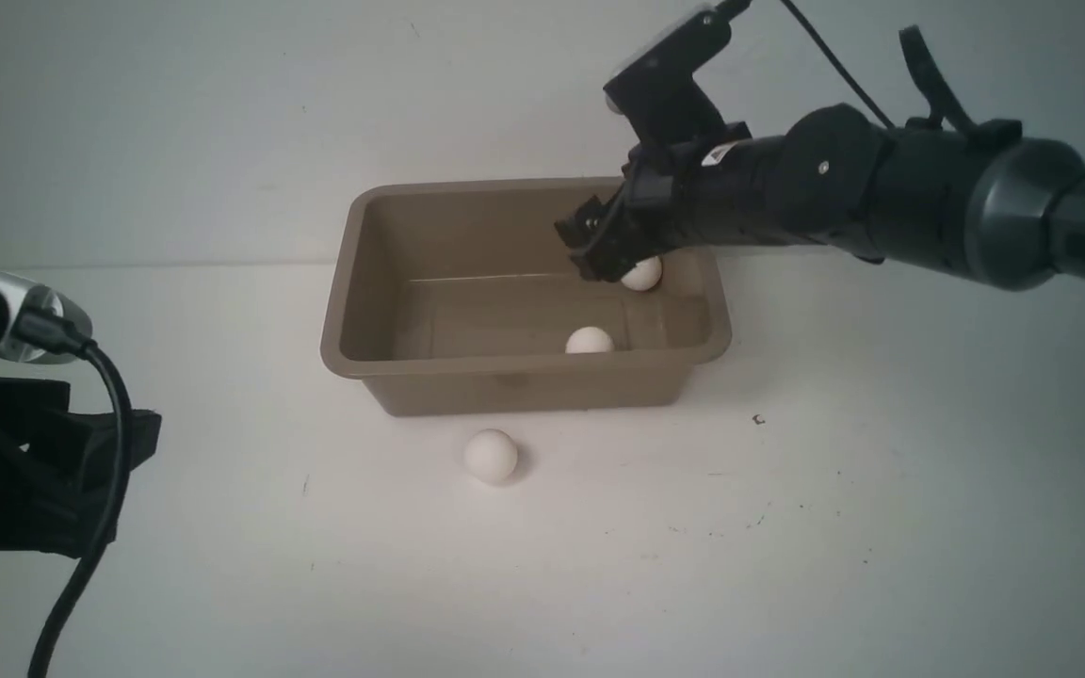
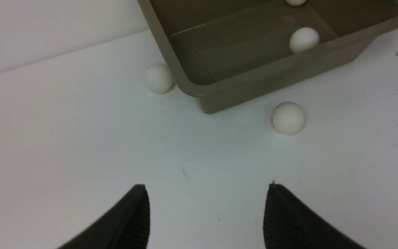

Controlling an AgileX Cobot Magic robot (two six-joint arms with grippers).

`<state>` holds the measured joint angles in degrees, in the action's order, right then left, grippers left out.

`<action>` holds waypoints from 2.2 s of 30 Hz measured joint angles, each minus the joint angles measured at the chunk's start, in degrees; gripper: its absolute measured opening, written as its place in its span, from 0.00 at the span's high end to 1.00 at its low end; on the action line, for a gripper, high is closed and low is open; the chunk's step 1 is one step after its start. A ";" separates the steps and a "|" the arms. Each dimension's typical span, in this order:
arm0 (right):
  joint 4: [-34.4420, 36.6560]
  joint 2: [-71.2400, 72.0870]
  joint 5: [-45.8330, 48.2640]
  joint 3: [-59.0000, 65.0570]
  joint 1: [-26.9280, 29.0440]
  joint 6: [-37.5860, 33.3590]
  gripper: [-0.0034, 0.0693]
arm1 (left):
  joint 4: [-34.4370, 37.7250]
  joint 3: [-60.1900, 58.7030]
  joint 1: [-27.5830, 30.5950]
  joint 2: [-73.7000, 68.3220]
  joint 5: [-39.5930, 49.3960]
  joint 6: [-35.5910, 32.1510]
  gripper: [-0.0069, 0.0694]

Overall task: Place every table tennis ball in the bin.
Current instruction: Use the right arm to put the table tennis ball into the box, then use the left arm to clamp the table tennis ball closest to it

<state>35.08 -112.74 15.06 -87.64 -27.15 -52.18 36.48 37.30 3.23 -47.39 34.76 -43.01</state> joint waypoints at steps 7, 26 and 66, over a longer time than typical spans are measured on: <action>-4.07 7.53 0.38 -0.29 0.17 -0.12 0.13 | 16.65 0.02 -1.58 -5.96 4.06 -16.72 0.38; -6.37 28.98 28.42 -0.47 0.24 6.06 0.14 | 60.10 2.26 -16.51 -44.03 -10.64 -67.87 0.29; -6.57 29.17 31.58 -0.47 0.24 10.41 0.14 | 62.09 17.64 -23.22 -65.23 -17.05 -60.80 0.47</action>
<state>28.51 -83.57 46.64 -88.11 -26.91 -41.77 98.57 54.93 -19.99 -112.62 17.71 -103.81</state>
